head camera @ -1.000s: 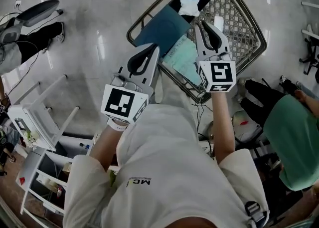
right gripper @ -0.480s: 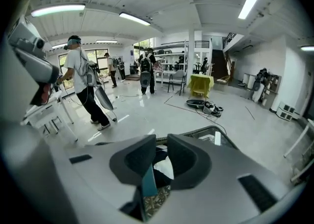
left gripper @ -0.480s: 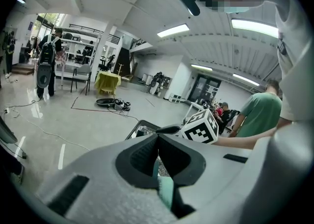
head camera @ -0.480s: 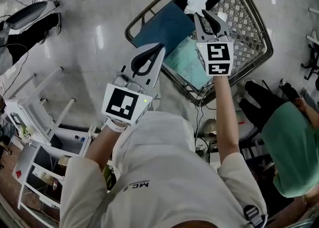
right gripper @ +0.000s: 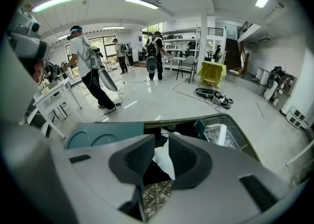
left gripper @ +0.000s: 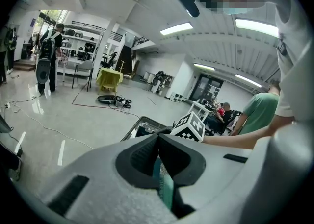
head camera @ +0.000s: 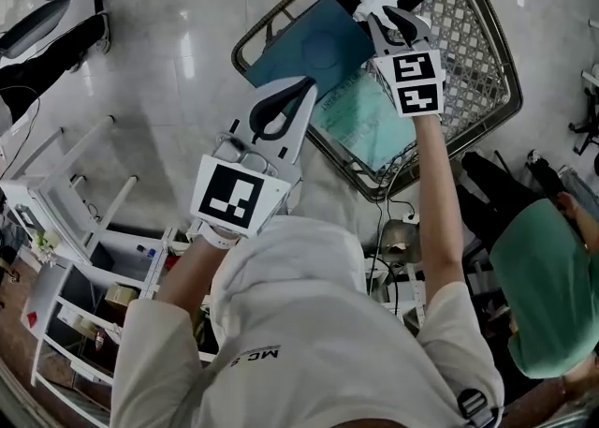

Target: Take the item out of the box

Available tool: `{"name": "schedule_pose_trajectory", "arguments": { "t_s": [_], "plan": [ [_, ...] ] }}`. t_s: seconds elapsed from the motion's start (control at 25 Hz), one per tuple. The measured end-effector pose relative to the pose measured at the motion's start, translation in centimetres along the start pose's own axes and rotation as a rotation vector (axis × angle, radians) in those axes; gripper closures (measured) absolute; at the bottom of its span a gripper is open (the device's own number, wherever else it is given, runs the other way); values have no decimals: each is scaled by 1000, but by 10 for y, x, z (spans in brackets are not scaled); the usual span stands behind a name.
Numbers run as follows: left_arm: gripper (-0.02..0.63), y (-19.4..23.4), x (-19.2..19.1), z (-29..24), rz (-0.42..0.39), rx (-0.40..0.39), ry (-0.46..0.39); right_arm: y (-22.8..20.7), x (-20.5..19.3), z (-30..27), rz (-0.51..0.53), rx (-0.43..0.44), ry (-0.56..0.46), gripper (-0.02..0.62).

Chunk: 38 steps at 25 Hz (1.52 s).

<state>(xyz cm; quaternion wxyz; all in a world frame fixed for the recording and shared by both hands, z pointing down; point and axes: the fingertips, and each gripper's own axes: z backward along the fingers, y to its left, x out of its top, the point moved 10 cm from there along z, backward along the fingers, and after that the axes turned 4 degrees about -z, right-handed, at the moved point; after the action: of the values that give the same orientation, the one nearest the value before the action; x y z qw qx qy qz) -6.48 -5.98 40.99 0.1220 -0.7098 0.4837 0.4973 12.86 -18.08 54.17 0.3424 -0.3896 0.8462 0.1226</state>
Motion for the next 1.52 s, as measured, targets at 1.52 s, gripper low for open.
{"name": "schedule_pose_trajectory", "arguments": {
  "t_s": [1.52],
  "plan": [
    [581, 0, -22, 1, 51, 46, 10, -18, -19, -45, 102, 21, 188, 578]
  ]
}}
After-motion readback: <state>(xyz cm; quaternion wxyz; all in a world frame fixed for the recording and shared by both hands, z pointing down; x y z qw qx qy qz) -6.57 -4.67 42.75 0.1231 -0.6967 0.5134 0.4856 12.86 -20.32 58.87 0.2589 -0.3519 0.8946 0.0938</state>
